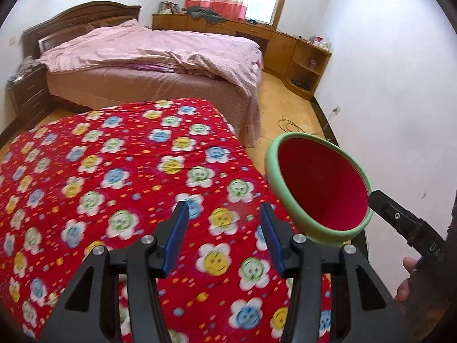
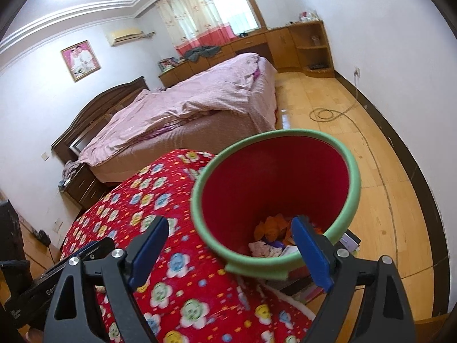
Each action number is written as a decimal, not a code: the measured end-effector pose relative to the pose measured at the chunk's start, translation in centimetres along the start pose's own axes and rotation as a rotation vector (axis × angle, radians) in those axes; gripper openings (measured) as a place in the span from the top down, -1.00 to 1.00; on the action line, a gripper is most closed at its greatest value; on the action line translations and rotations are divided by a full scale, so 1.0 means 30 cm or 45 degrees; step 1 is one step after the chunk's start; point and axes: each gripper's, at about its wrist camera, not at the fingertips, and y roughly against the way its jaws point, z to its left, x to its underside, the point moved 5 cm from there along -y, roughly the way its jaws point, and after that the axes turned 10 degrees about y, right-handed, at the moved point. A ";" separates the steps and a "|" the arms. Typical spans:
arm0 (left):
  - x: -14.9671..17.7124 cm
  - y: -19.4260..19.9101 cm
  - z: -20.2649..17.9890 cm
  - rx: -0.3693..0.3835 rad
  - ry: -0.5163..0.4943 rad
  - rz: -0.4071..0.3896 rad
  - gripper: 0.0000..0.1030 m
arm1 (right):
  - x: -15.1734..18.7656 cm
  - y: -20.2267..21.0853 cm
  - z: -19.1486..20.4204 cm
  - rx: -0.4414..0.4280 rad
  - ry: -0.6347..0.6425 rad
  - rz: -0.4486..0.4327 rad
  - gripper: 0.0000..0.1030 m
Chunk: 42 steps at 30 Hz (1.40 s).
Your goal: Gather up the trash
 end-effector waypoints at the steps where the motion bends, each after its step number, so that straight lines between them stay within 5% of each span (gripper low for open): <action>1: 0.001 0.017 0.014 -0.008 0.007 -0.009 0.00 | 0.003 0.011 0.021 -0.004 0.015 -0.007 -0.77; 23: 0.135 0.282 0.280 -0.240 0.093 -0.177 -0.01 | 0.148 0.161 0.341 -0.093 0.264 -0.120 -0.99; 42: 0.284 0.328 0.346 -0.368 0.102 -0.273 -0.01 | 0.313 0.227 0.405 -0.089 0.358 -0.194 -0.99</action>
